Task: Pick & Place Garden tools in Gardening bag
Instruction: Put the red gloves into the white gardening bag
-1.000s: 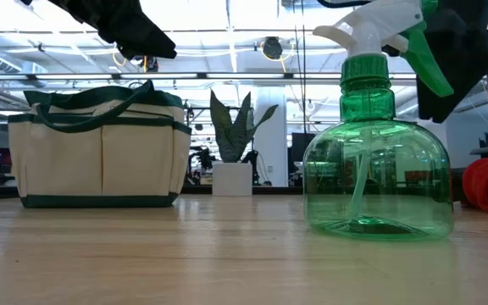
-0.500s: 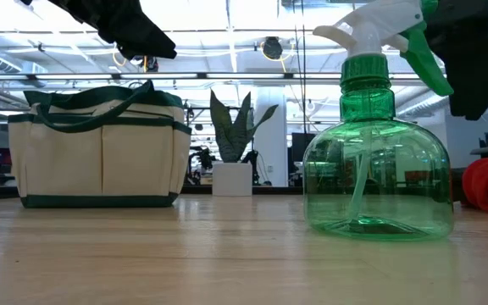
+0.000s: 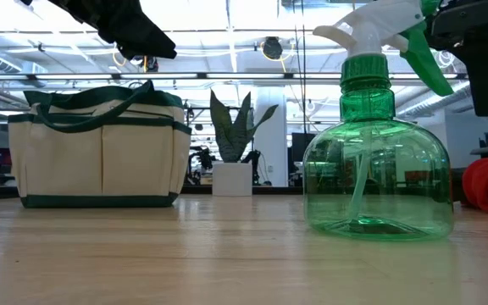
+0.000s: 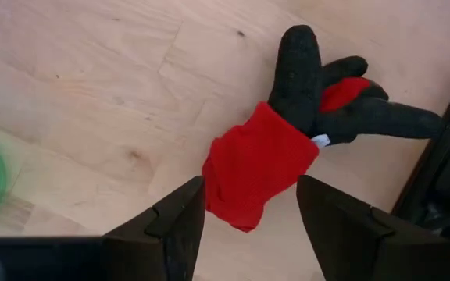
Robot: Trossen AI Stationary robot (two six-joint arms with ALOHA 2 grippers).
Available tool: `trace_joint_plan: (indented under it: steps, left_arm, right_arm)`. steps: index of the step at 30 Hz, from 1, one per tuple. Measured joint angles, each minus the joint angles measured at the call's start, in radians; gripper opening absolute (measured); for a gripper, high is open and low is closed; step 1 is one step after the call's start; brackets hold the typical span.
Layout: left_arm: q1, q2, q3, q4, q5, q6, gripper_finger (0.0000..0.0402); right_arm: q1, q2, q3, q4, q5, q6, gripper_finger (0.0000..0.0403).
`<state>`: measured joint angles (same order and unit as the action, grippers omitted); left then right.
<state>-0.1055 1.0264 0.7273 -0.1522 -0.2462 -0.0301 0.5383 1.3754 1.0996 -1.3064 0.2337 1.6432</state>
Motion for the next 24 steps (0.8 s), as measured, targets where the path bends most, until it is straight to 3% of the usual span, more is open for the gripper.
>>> trace_joint_plan:
  steps: [12, 24]
  left_arm:
    - [0.0, 0.0, 0.0, 0.0, 0.0, 0.0, 0.014]
    - [0.0, 0.0, 0.0, 0.0, 0.0, 0.0, 0.014]
  right_arm:
    - [0.034, 0.001, -0.08, 0.006, -0.019, 0.074, 0.0196]
    - [0.04, 0.001, -0.189, 0.139, -0.052, 0.1, 0.0196]
